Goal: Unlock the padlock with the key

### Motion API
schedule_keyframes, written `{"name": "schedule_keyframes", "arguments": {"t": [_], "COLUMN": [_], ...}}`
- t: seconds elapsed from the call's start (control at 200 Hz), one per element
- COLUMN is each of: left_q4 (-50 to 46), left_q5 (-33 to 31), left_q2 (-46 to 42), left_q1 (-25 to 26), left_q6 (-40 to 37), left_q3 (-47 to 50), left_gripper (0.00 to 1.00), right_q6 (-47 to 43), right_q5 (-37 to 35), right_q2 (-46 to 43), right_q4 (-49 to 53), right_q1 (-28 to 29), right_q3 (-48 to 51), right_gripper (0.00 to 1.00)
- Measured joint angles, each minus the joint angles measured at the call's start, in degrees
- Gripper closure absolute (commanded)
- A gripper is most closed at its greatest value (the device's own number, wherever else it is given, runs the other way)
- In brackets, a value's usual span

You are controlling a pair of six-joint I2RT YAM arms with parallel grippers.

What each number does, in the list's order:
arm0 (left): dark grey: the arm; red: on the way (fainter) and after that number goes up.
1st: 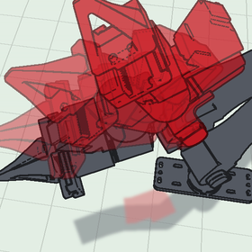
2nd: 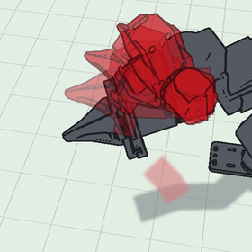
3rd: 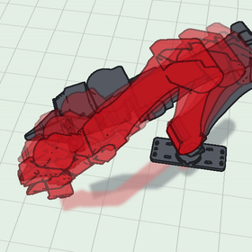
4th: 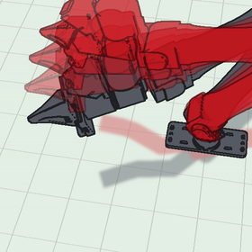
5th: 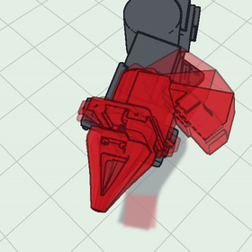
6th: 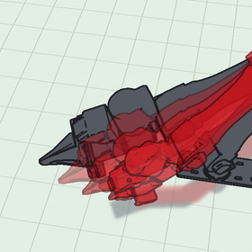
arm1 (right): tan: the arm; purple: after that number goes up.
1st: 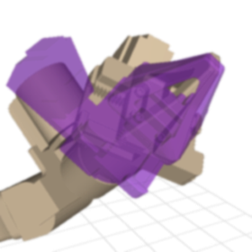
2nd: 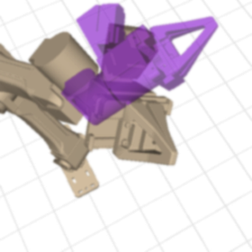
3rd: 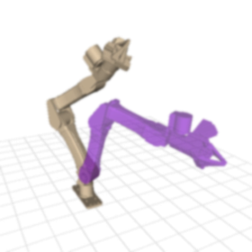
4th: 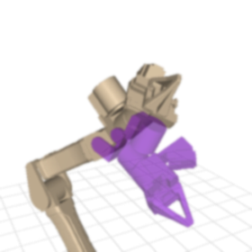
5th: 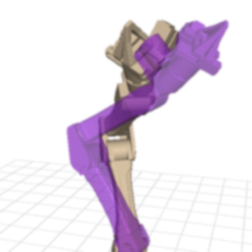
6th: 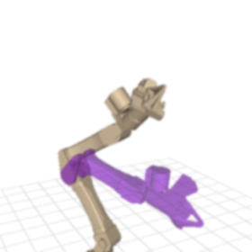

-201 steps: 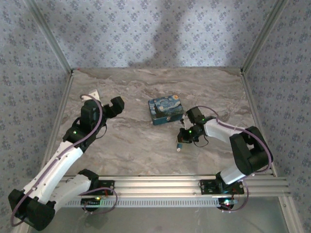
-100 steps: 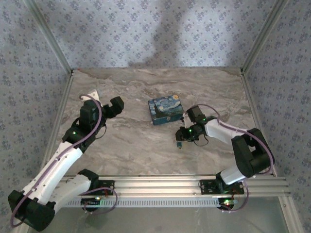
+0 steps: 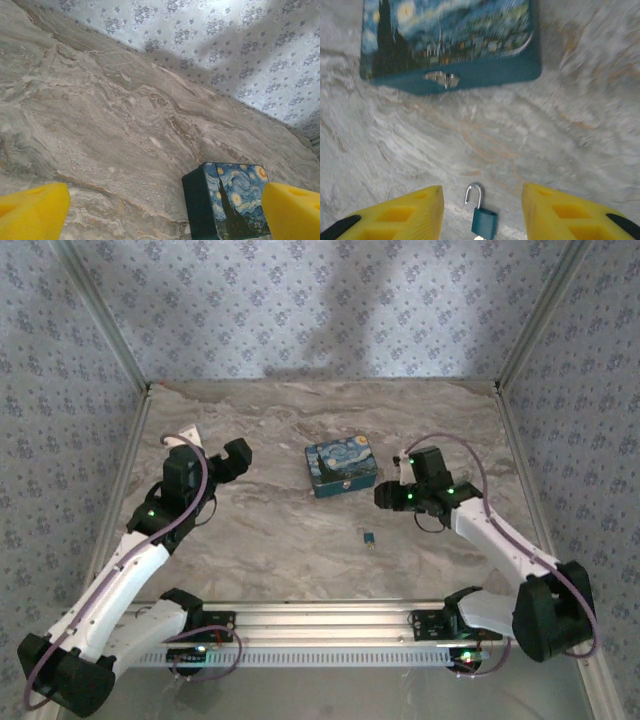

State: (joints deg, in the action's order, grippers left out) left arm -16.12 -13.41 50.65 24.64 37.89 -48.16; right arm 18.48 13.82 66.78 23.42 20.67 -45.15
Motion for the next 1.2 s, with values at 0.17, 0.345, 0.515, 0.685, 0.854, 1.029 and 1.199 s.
{"name": "schedule_keyframes", "arguments": {"t": [0.17,0.345,0.515,0.685,0.854,1.029,1.199], "left_q4": [-1.49,-2.47,-2.32,-1.97,0.42,4.79,9.60], "left_q5": [-2.29,-6.84,-8.96,-9.62,-9.53,-7.76,-5.86], "left_q2": [0.02,0.33,-0.04,-2.91,-4.68,-4.72,-2.97], "left_q1": [-1.75,-4.79,-9.42,-12.61,-13.03,-13.03,-13.03], "left_q6": [-2.99,-5.53,-6.47,-6.88,-8.04,-10.08,-13.07], "left_q3": [0.00,0.00,0.44,3.82,7.89,11.78,13.31], "left_gripper": [0.02,0.02,0.02,0.02,0.02,0.02,0.02], "right_q6": [-2.64,-4.09,-4.09,-2.14,-0.26,-0.09,-2.23], "right_q5": [-4.02,-6.86,-7.96,-9.22,-10.12,-12.46,-15.47], "right_q2": [-6.58,-13.31,-18.69,-23.82,-25.27,-25.20,-22.43], "right_q4": [-0.09,-3.56,-6.93,-12.90,-20.37,-28.00,-36.26], "right_q1": [-4.52,-10.38,-16.63,-21.79,-24.96,-25.22,-25.27], "right_q3": [-0.66,0.92,5.57,13.00,20.02,25.38,29.03], "right_gripper": [0.36,0.26,0.07,0.00,0.00,0.00,0.00]}}
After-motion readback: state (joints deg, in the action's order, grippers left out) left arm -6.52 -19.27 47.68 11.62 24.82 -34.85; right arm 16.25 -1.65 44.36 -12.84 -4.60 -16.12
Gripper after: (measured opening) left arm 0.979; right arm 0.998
